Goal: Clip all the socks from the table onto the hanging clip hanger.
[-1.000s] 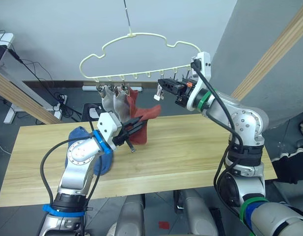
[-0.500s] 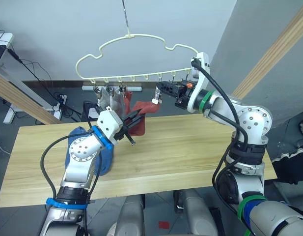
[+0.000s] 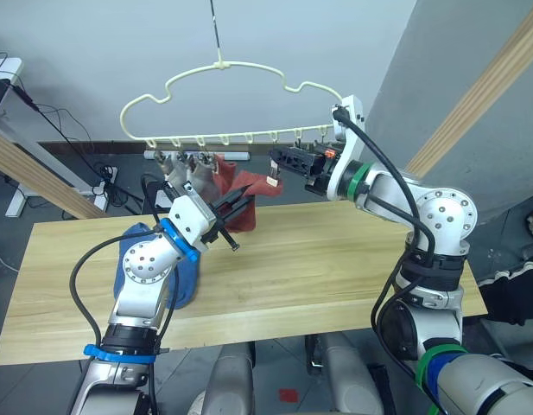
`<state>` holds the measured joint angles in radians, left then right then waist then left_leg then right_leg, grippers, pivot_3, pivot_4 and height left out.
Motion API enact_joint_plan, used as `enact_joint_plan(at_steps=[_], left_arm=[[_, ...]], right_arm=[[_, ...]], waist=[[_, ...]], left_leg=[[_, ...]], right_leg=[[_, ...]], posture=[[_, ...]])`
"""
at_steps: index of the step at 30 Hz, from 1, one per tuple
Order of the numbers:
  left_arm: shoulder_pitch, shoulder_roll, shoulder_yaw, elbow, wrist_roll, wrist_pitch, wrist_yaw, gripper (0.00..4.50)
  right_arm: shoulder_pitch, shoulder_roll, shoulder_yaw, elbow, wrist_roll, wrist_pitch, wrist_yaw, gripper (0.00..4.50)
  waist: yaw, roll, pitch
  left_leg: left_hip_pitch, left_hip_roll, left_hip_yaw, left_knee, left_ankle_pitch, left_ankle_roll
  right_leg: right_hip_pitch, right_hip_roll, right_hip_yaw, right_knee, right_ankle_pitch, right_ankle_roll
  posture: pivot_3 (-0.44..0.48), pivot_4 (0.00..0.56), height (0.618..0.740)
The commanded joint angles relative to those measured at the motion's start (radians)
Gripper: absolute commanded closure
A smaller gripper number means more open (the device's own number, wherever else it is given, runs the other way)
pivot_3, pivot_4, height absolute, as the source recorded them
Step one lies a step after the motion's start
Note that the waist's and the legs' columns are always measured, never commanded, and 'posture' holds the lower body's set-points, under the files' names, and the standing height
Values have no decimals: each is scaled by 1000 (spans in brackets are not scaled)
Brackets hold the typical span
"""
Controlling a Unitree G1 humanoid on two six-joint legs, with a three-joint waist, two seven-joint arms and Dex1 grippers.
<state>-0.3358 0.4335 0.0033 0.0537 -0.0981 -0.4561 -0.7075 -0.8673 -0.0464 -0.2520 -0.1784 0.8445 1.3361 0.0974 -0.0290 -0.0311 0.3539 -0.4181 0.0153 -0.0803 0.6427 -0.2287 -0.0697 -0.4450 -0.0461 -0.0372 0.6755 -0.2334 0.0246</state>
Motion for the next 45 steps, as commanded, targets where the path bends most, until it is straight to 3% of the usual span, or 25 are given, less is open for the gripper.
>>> enact_joint_plan(at_steps=[1, 6, 22, 33, 38, 41, 43, 45], left_arm=[[-12, -1, -9, -1, -2, -33, 9, 4500], [-27, -6, -11, 15, -4, -29, 12, 4500], [-51, -16, -29, 43, -11, 18, 17, 4500], [64, 62, 16, -41, -59, 42, -2, 4500], [156, 97, 65, -118, -132, 68, -18, 4500], [195, 102, 90, -160, -184, 101, -23, 4500], [208, 103, 97, -183, -195, 114, -24, 4500], [218, 103, 103, -204, -199, 130, -19, 4500]], right_arm=[[4, -3, -12, -12, 13, 7, -11, 1784], [4, -3, -13, -10, 21, 9, -15, 40], [87, -131, -114, -147, 117, 95, -19, 40], [121, -211, 167, -322, -62, -199, 84, 40], [141, -156, 283, -336, -158, -332, 74, 40], [144, -108, 338, -301, -228, -406, 57, 596], [136, -87, 369, -265, -281, -450, 49, 1218], [126, -68, 386, -226, -329, -489, 36, 1218]], waist=[[-2, 0, 0], [-5, 0, 0], [-7, 0, 0], [-35, 1, 1], [-31, 2, 1], [-29, 2, 2], [-27, 2, 2], [-23, 3, 2]], left_leg=[[0, 0, 0, 0, 0, 0], [-2, 1, 0, -1, 0, 0], [-3, 0, 0, -1, 0, 1], [-4, 2, 1, -2, 0, 1], [-5, 3, 1, -2, 0, 1], [-5, 5, 2, -2, 0, 1], [-5, 8, 2, -2, 0, 1], [-4, 10, 2, -2, 0, 1]], right_leg=[[-1, 0, 0, 0, 0, 0], [-2, 1, 0, 0, 0, 0], [-3, 1, 0, -1, 0, 0], [-5, 2, 1, -1, 0, 1], [-6, 3, 1, -1, 0, 1], [-6, 5, 1, -2, 0, 1], [-6, 7, 1, -2, 0, 1], [-6, 9, 0, -2, 0, 1]], posture=[[-17, 351, 740], [-16, 353, 740], [-47, 359, 740], [-47, 362, 740], [-36, 366, 740], [-25, 367, 740], [-18, 367, 740], [-10, 367, 740]])
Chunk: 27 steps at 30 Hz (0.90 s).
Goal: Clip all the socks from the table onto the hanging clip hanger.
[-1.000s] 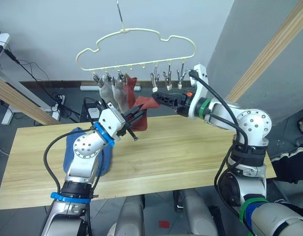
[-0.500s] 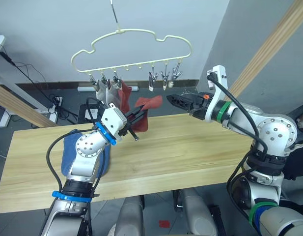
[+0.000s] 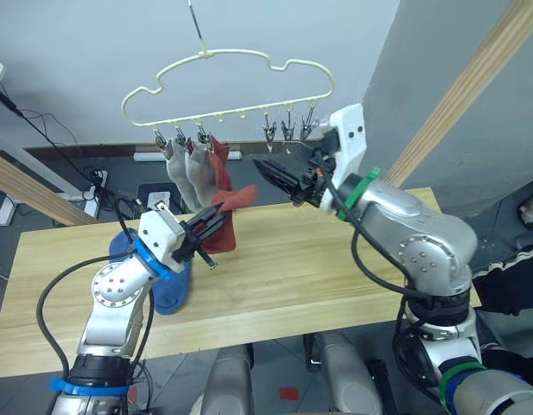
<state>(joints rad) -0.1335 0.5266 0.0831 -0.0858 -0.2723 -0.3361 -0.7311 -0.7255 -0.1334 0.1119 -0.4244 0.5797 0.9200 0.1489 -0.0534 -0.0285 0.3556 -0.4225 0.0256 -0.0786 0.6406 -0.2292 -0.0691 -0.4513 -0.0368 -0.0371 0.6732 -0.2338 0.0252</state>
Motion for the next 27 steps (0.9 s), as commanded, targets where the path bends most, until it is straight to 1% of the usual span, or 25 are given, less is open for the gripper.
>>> enact_joint_plan(at_steps=[1, 10, 18, 27], left_arm=[[21, 9, 25, -76, -25, 18, 8, 4500], [39, 12, 44, -148, -28, 78, 20, 4500], [50, 11, 58, -201, -30, 121, 32, 4500], [73, 15, 75, -239, -32, 147, 36, 4500]], right_arm=[[-20, 25, 27, 40, -87, -92, -18, 1218], [-53, 72, 28, 165, -208, -165, -39, 1218], [-80, 134, 31, 224, -252, -202, -32, 1218], [-102, 168, 22, 254, -273, -227, -21, 1218]], waist=[[3, 0, 0], [8, 0, 0], [14, 0, 0], [22, 0, 0]], left_leg=[[0, 1, 0, 0, 0, 0], [0, 2, 1, -1, 0, 0], [-1, 3, 2, -2, 0, 0], [-1, 3, 2, -2, 0, 0]], right_leg=[[0, 1, 0, 0, 0, 0], [-2, 2, 1, 0, 0, 0], [-4, 3, 2, 1, 0, 0], [-4, 3, 2, 1, 0, 0]], posture=[[-8, 367, 740], [11, 361, 740], [22, 357, 740], [33, 354, 740]])
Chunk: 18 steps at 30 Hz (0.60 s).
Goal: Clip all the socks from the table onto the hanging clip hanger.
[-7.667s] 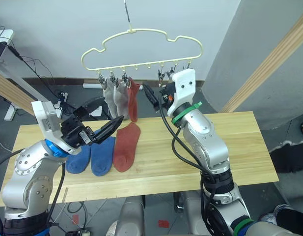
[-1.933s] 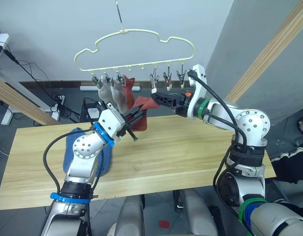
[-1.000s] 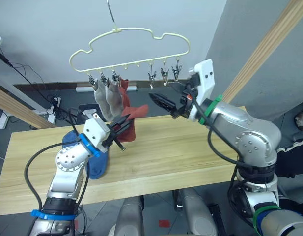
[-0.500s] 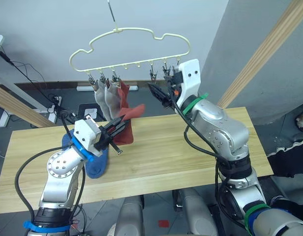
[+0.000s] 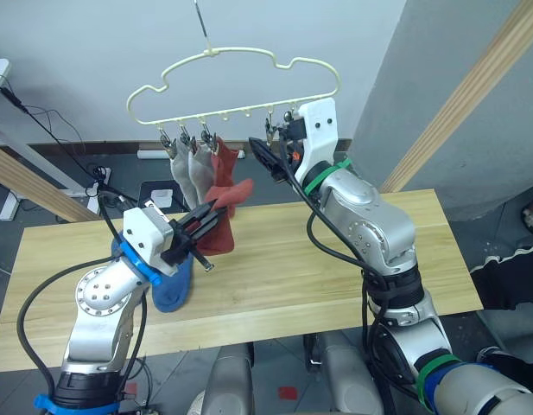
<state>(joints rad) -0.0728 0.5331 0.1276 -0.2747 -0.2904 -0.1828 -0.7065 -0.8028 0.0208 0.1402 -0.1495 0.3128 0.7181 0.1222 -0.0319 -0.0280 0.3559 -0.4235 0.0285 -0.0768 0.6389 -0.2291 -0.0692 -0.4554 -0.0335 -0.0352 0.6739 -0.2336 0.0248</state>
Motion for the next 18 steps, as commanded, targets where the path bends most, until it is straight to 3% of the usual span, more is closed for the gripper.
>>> enact_joint_plan(at_steps=[1, 18], left_arm=[[14, 8, 30, -52, -14, -5, 11, 4500], [13, 6, 22, -43, -8, -12, 17, 4500]], right_arm=[[-26, 16, -8, -19, -8, -26, 7, 1218], [-70, 77, -28, 37, -18, -51, 7, 1218]], waist=[[1, 0, 0], [1, 0, 0]], left_leg=[[0, 0, 0, 0, 0, 0], [0, 0, 0, 0, 0, 0]], right_leg=[[0, 0, 0, 0, 0, 0], [0, 0, 0, 0, 0, 0]], posture=[[33, 354, 740], [36, 359, 740]])
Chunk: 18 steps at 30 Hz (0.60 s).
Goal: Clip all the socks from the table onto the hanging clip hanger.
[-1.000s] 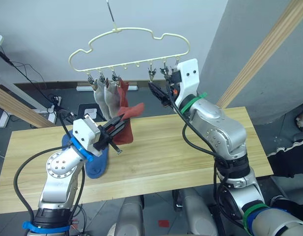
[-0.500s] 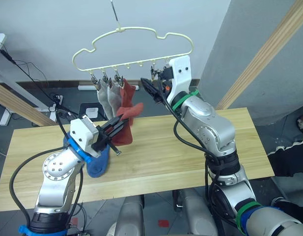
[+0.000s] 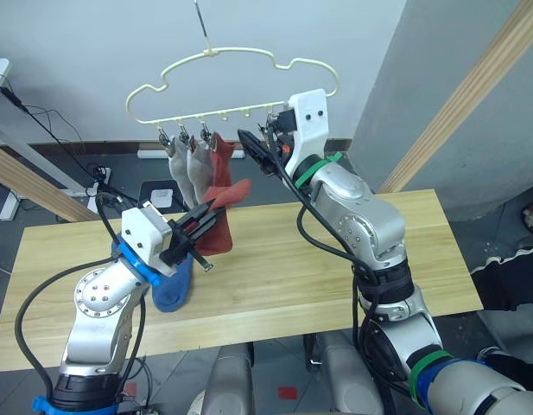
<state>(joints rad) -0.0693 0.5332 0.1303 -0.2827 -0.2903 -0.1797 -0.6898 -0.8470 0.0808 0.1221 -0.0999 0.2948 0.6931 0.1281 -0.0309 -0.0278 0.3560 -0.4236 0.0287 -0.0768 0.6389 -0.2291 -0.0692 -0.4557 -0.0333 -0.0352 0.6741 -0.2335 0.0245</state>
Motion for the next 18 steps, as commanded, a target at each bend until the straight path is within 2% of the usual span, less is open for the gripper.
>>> enact_joint_plan(at_steps=[1, 12, 15, 18], left_arm=[[10, 6, 20, -35, -9, -16, 0, 4500], [7, 3, 18, -29, -7, -18, 2, 4500], [7, 2, 15, -31, -6, -17, 2, 4500], [8, -1, 11, -34, -4, -15, 6, 4500]], right_arm=[[-27, 19, -12, -9, 0, -27, 0, 1218], [-38, 43, -45, 23, 1, -28, -17, 1218], [-41, 52, -61, 32, 8, -27, -25, 1808], [-45, 60, -73, 37, 11, -27, -29, 2776]], waist=[[0, 0, 0], [0, 0, 0], [0, 0, 0], [0, 0, 0]], left_leg=[[0, 0, 0, 0, 0, 0], [0, 0, 0, 0, 0, 0], [0, 0, 0, 0, 0, 0], [0, 0, 0, 0, 0, 0]], right_leg=[[0, 0, 0, 0, 0, 0], [0, 0, 0, 0, 0, 0], [0, 0, 0, 0, 0, 0], [0, 0, 0, 0, 0, 0]], posture=[[37, 361, 740], [42, 366, 740], [42, 366, 740], [42, 367, 740]])
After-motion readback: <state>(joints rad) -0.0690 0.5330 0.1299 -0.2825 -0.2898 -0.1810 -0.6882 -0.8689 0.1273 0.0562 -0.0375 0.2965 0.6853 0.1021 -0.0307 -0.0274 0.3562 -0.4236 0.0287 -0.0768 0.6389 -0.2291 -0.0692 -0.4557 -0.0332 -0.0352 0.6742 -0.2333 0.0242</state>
